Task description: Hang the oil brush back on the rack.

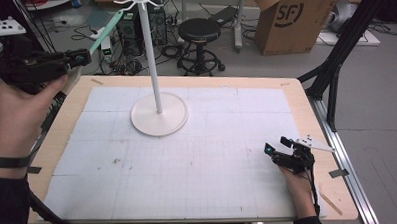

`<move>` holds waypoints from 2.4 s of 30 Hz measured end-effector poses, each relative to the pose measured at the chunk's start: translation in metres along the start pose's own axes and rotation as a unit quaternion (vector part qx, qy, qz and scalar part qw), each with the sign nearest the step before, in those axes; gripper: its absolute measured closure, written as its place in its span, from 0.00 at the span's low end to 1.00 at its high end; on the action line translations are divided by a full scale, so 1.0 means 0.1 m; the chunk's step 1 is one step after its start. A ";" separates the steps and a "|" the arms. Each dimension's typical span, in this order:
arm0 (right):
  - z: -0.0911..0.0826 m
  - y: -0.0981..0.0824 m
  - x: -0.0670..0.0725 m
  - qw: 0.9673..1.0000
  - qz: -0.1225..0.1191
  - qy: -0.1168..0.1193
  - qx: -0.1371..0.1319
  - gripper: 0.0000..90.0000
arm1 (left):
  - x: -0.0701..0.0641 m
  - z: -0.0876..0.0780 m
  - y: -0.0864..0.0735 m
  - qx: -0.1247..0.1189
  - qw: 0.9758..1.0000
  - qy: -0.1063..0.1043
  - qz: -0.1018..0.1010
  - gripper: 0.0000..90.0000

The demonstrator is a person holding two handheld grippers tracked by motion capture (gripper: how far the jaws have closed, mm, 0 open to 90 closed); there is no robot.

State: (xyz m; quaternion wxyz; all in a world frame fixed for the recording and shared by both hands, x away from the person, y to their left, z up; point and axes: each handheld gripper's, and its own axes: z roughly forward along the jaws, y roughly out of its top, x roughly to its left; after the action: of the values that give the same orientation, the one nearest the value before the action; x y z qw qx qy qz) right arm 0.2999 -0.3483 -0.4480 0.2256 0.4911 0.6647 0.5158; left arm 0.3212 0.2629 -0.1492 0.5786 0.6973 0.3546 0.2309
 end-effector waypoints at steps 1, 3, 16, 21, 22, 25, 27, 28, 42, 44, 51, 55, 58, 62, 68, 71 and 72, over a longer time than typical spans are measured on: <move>0.00 0.00 0.00 1.000 0.000 0.000 0.000 0.23 | 0.00 0.00 0.00 0.000 1.000 0.000 0.000 0.91; 0.00 0.00 0.00 1.000 -0.003 -0.001 0.000 0.23 | 0.01 0.01 0.01 -0.001 1.000 0.000 0.000 0.91; 0.00 0.00 0.00 1.000 -0.003 -0.001 0.001 0.24 | 0.05 0.06 0.00 0.002 1.000 -0.006 -0.008 0.91; 0.00 0.00 0.00 1.000 -0.003 -0.001 0.001 0.24 | 0.04 0.08 0.00 0.003 1.000 -0.008 -0.009 0.91; 0.00 0.00 0.00 1.000 -0.003 -0.001 0.001 0.24 | 0.04 0.08 0.00 0.003 1.000 -0.008 -0.009 0.91; 0.00 0.00 0.00 1.000 -0.003 0.000 0.001 0.24 | 0.04 0.09 0.00 0.005 1.000 -0.009 -0.008 0.91; 0.00 0.00 0.00 1.000 -0.004 0.000 0.001 0.24 | 0.03 0.09 0.00 0.006 1.000 -0.009 -0.007 0.91; 0.00 0.00 0.00 1.000 -0.003 -0.001 0.001 0.24 | 0.03 0.10 0.00 0.006 1.000 -0.009 -0.007 0.91; 0.00 0.00 0.00 1.000 -0.002 0.000 -0.001 0.24 | 0.01 0.10 0.01 0.000 1.000 -0.013 -0.006 0.91; 0.00 0.00 0.00 1.000 -0.003 -0.001 0.000 0.24 | 0.01 0.10 0.01 -0.001 1.000 -0.013 -0.006 0.91; 0.00 0.00 0.00 1.000 -0.002 -0.001 -0.001 0.24 | 0.01 0.09 0.02 -0.004 1.000 -0.014 -0.004 0.91; 0.00 0.00 0.00 1.000 -0.002 -0.001 -0.001 0.24 | 0.00 0.11 0.01 0.000 1.000 -0.013 -0.003 0.91; 0.00 0.00 0.00 1.000 -0.002 -0.001 -0.001 0.24 | 0.01 0.11 0.01 0.000 1.000 -0.011 -0.004 0.91; 0.00 0.00 0.00 1.000 -0.003 -0.001 -0.001 0.24 | 0.02 0.12 0.01 0.000 1.000 -0.009 -0.004 0.91; 0.00 0.00 0.00 1.000 -0.003 -0.001 -0.001 0.24 | 0.02 0.13 0.01 0.003 1.000 -0.007 -0.003 0.91; 0.00 0.00 0.00 1.000 -0.003 -0.001 -0.001 0.24 | 0.03 0.15 0.01 0.005 1.000 -0.006 -0.003 0.91; 0.00 0.00 0.00 1.000 -0.003 -0.001 -0.001 0.24 | 0.03 0.15 0.01 0.004 1.000 -0.005 -0.005 0.91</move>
State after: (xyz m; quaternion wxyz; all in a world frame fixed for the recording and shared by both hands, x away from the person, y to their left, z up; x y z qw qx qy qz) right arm 0.3004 -0.3484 -0.4482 0.2282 0.4892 0.6657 0.5153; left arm 0.3344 0.2553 -0.1523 0.5787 0.6993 0.3555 0.2230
